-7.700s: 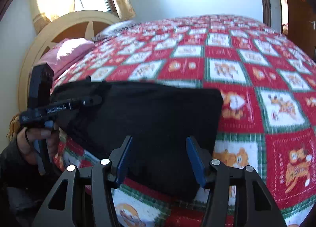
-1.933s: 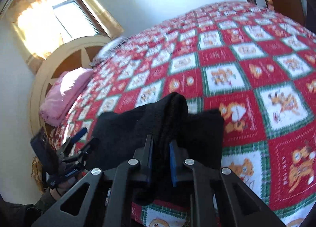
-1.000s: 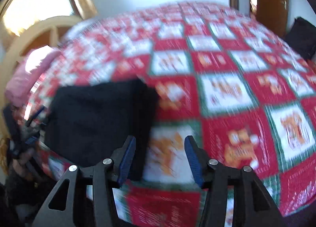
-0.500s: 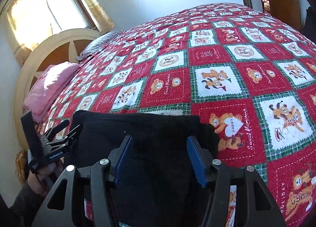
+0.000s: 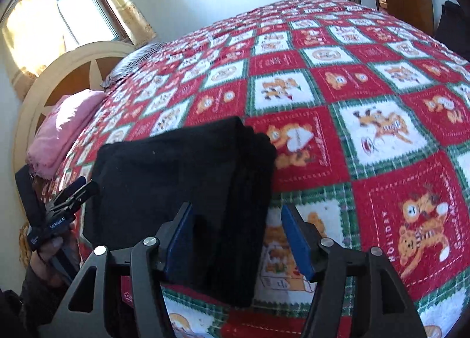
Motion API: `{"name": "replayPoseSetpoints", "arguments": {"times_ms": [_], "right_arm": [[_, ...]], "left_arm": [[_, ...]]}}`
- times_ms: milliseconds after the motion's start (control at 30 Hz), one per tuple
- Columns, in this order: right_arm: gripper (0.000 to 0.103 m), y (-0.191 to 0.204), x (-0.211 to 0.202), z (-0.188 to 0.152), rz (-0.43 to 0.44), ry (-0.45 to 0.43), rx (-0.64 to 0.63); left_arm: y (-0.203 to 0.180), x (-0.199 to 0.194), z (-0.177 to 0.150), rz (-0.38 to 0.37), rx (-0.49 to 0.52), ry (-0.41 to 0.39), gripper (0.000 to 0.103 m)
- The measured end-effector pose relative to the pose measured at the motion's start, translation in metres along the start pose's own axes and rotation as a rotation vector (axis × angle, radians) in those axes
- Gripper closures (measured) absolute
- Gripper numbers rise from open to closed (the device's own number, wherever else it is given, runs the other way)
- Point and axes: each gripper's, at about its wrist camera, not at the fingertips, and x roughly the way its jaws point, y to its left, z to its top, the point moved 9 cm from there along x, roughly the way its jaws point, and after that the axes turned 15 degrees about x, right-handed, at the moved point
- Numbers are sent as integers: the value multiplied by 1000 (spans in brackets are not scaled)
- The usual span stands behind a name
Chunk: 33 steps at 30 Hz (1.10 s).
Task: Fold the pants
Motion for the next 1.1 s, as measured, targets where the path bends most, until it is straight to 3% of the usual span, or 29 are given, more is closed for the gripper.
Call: {"name": "replayPoseSetpoints", "arguments": {"times_ms": [367, 433, 567, 667, 733, 767, 800, 933, 1033, 1100], "right_arm": [[39, -6, 4, -1, 1, -1, -1], [39, -4, -5, 4, -31, -42, 0], [39, 35, -33, 4, 25, -150, -129], [39, 70, -37, -19, 109, -118, -254], [39, 80, -20, -41, 78, -42, -338], [39, 71, -7, -45, -5, -24, -347], [39, 62, 0, -46, -42, -13, -331], [39, 48, -7, -40, -8, 4, -281], [39, 40, -18, -34, 74, 13, -210], [39, 36, -29, -24, 102, -28, -159]], "left_arm": [[0, 9, -9, -37, -28, 5, 0], [0, 7, -8, -29, -25, 7, 0], [0, 7, -9, -32, -31, 13, 0], [1, 7, -10, -35, -35, 18, 0], [1, 4, -9, -31, -31, 17, 0], [0, 2, -8, -28, -26, 15, 0], [0, -1, -6, -28, -21, 5, 0], [8, -13, 3, -19, -32, -62, 0], [15, -4, -4, -45, -72, -39, 0], [17, 3, -11, -76, -109, -29, 0]]}}
